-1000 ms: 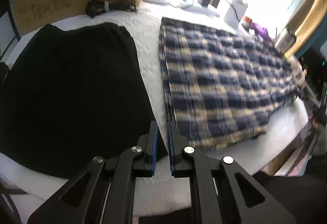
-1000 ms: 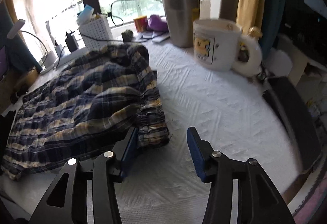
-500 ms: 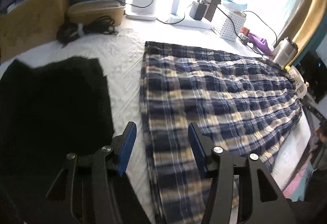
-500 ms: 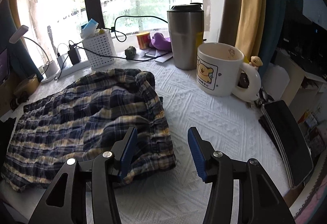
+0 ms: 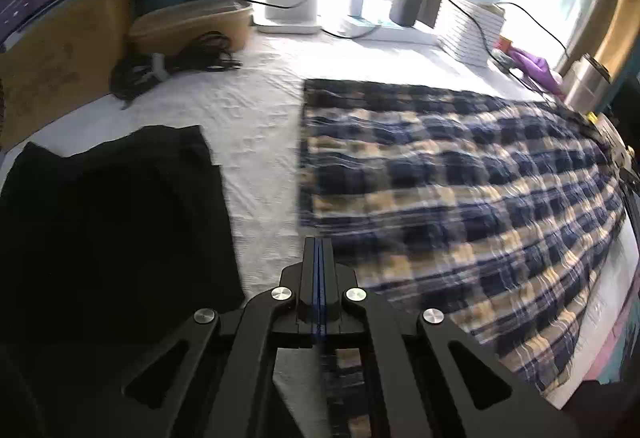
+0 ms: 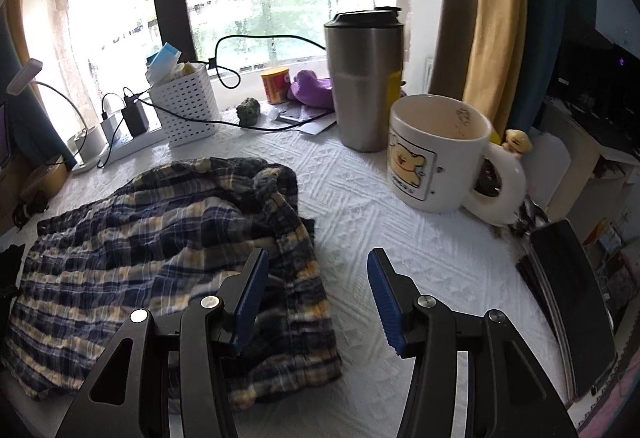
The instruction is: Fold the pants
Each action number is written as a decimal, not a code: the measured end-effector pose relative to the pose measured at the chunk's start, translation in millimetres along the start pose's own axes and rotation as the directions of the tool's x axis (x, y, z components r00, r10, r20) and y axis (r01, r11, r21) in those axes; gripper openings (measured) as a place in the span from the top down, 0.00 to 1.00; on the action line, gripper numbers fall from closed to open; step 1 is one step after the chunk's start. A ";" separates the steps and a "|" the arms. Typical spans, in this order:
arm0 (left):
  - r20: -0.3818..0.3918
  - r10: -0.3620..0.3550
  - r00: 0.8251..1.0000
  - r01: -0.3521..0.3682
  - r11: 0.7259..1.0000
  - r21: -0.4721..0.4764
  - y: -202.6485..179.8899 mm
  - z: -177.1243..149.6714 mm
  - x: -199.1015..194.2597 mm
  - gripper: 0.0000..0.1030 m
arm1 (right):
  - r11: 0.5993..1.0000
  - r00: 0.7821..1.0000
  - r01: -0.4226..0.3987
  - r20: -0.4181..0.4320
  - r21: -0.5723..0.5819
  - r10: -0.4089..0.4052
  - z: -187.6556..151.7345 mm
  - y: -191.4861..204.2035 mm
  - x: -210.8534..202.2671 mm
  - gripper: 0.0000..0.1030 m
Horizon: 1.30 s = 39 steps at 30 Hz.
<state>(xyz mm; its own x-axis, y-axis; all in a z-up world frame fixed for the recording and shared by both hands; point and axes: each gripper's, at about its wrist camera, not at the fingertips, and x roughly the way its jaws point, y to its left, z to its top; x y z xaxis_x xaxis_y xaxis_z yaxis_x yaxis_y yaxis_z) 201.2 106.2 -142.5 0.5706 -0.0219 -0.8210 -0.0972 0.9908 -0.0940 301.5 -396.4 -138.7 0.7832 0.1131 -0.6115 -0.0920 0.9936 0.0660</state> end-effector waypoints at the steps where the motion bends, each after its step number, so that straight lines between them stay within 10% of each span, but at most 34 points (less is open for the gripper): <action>1: -0.008 0.000 1.000 0.000 1.000 -0.003 1.7 0.1 1.2 1.00 | 1.000 1.000 -0.010 0.000 -0.003 0.010 2.5 2.4 2.3 0.48; 8: -0.025 -0.072 0.997 0.071 0.996 -0.053 3.1 13.1 7.0 0.97 | 0.998 0.999 -0.051 0.014 -0.021 0.052 28.3 13.4 15.9 0.48; 12: -0.031 -0.077 0.997 0.075 0.996 -0.050 -3.2 20.1 18.0 0.74 | 0.996 0.996 -0.089 0.020 -0.020 0.089 42.2 15.2 25.0 0.48; 16: -0.026 -0.057 0.998 0.056 0.998 -0.032 -7.4 24.5 25.1 0.74 | 0.992 0.995 -0.094 -0.025 -0.084 0.092 47.0 29.4 41.5 0.49; 21: 0.009 -0.016 1.000 0.016 1.000 0.011 -13.1 28.7 31.5 0.87 | 0.990 0.996 -0.051 -0.084 -0.132 0.040 48.6 37.2 73.5 0.72; 31: 0.030 0.015 0.999 -0.016 0.999 0.038 -10.5 32.1 35.9 0.96 | 0.998 0.985 0.002 -0.174 -0.062 -0.013 53.2 25.6 127.8 0.72; 39: 0.034 -0.005 0.999 0.006 1.000 -0.019 -2.4 43.0 17.6 0.95 | 0.998 0.997 0.047 -0.059 -0.052 -0.050 63.4 37.1 85.6 0.57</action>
<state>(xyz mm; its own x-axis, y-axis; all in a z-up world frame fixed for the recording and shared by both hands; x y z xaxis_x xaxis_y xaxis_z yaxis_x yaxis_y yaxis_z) 246.5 109.2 -132.4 0.5987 -0.0222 -0.8007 -0.1099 0.9879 -0.1095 404.2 -349.6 -138.6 0.7493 0.0632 -0.6593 -0.0872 0.9962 -0.0036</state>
